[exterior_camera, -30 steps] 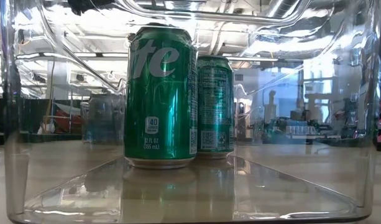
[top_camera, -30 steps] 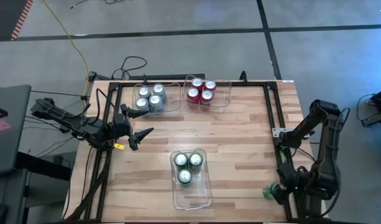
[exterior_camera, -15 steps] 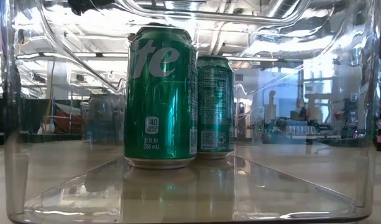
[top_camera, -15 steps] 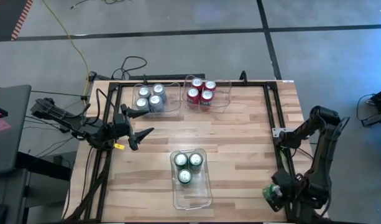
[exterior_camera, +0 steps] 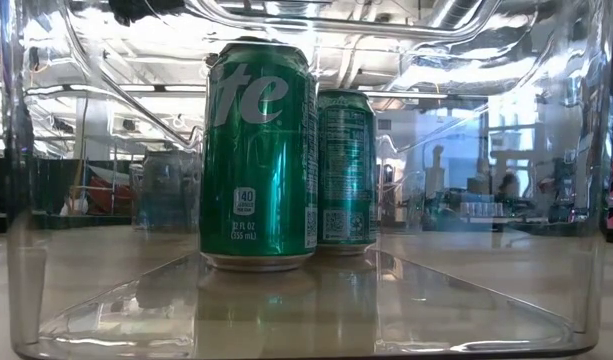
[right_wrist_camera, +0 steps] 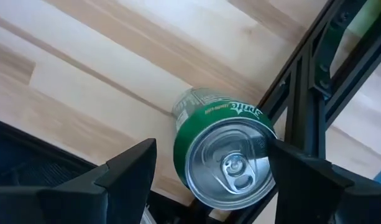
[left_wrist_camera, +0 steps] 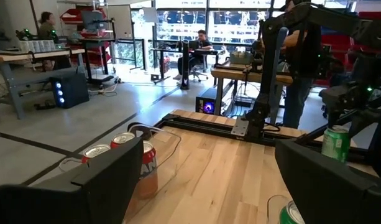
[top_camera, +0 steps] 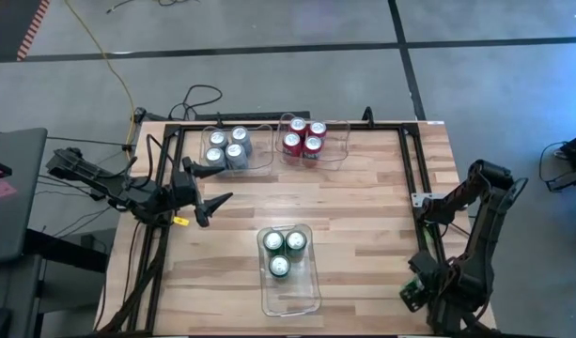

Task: Sort soda cans
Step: Put the green soda can into the bottom transparent bin

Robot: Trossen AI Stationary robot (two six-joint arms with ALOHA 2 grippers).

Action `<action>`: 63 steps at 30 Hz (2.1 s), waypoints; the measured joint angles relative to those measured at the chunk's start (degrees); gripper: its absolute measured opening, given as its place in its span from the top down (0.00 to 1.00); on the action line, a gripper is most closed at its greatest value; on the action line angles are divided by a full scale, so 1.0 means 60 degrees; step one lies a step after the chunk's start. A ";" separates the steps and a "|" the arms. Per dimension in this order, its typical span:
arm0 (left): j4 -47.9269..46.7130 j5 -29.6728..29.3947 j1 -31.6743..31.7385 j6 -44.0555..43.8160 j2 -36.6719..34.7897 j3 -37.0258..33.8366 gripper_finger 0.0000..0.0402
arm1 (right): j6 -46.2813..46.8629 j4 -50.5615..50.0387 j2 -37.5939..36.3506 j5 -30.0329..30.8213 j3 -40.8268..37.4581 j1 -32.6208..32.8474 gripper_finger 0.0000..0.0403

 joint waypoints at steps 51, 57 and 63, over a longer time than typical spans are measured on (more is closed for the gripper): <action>-0.0273 -0.0044 0.0000 -0.0397 0.0000 0.0000 0.10 | 0.0582 -0.0478 0.0391 -0.0313 0.0543 0.0029 0.19; -0.0277 -0.0044 0.0000 -0.0398 0.0004 0.0000 0.10 | 0.0289 -0.0236 0.0816 -0.0313 0.0539 0.0022 0.19; -0.0270 -0.0044 0.0000 -0.0433 0.0004 0.0000 0.10 | 0.0066 -0.0041 0.1205 -0.0296 0.0573 0.0000 0.19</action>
